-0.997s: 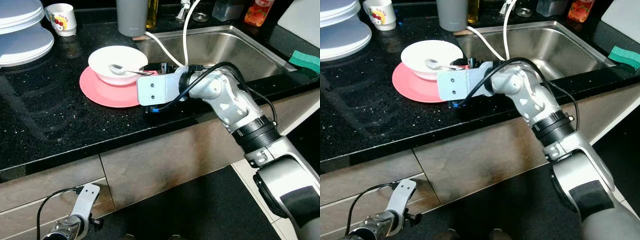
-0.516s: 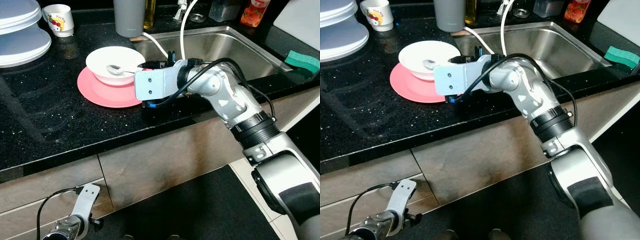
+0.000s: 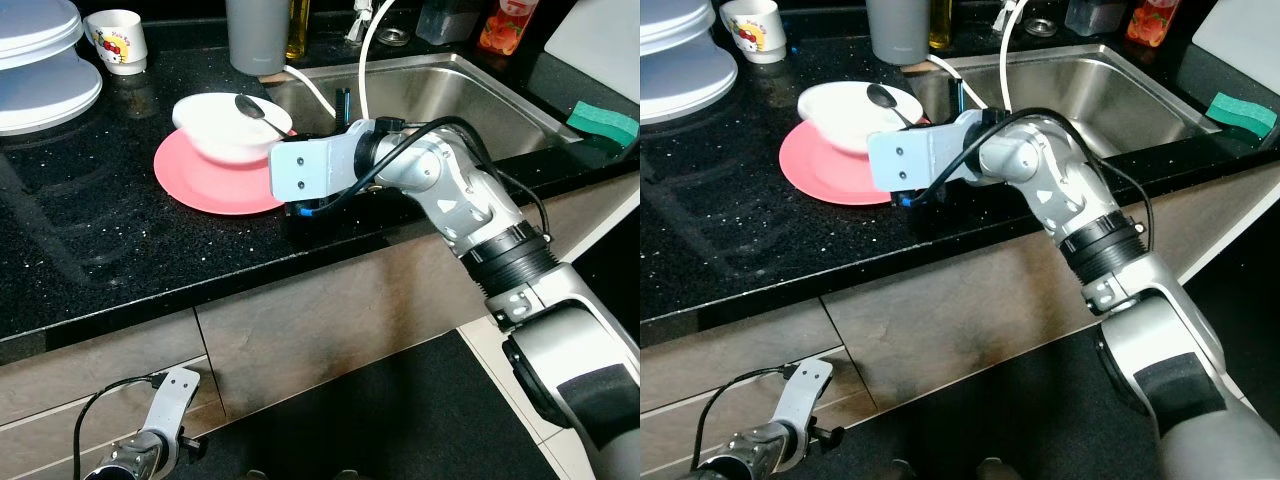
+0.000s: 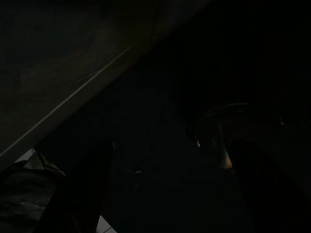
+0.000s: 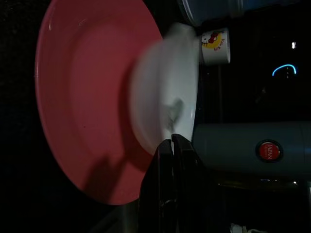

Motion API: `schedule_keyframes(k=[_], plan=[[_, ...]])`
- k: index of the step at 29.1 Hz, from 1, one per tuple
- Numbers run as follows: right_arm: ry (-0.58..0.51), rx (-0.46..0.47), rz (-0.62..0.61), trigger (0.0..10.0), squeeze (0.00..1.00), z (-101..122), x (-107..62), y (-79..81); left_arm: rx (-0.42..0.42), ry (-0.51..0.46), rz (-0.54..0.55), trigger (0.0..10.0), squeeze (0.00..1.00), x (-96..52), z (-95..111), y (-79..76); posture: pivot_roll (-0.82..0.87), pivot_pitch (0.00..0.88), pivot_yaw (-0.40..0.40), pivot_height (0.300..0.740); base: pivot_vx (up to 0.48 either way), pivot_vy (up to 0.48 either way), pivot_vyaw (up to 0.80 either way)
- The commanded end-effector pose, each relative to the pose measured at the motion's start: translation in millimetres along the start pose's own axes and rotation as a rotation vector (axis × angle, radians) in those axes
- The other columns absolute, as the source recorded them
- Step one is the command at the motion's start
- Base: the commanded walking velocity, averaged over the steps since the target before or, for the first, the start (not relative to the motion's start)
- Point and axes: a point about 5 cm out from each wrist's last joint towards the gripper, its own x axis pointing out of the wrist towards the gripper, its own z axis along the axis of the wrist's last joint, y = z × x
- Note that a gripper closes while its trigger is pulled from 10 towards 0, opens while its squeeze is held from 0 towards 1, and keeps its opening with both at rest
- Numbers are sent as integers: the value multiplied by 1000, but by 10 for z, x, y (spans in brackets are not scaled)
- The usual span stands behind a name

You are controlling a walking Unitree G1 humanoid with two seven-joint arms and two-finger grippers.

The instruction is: Kitchen organization

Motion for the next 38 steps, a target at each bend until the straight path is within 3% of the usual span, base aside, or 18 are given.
schedule_keyframes(k=[1,19,20,21,29,35,36,37,38], plan=[[-11,-16,-24,0,0,28,-4,-76,-6,21,-14,10000,0,14,-64,-55,-11,153,-75,740,0,0,0],[-97,49,-132,0,0,132,-1,-210,-6,20,-13,10000,0,14,-59,-54,-10,156,-72,740,0,0,0],[-117,99,-125,10000,424,140,-5,-212,-6,20,-13,10000,0,15,-58,-55,-10,156,-73,740,0,0,0],[-126,121,-94,10000,1000,147,-9,-193,-6,20,-13,10000,0,15,-58,-56,-10,156,-73,740,0,0,0],[-84,117,107,10000,1000,69,-43,-6,-7,19,-13,10000,0,17,-58,-61,-10,154,-78,740,0,0,0],[-28,57,69,10000,1000,16,-18,5,-6,20,-14,10000,0,18,-66,-67,-11,142,-76,740,0,0,0],[-18,53,52,10000,620,8,-10,-8,-6,21,-15,10000,0,19,-67,-69,-11,140,-76,740,0,0,0],[-10,50,34,10000,0,1,-3,-25,-5,21,-15,10000,0,19,-68,-70,-10,140,-76,740,0,0,0],[-3,52,21,10000,0,-5,2,-41,-5,21,-15,10000,0,20,-69,-72,-10,139,-76,740,0,0,0]])
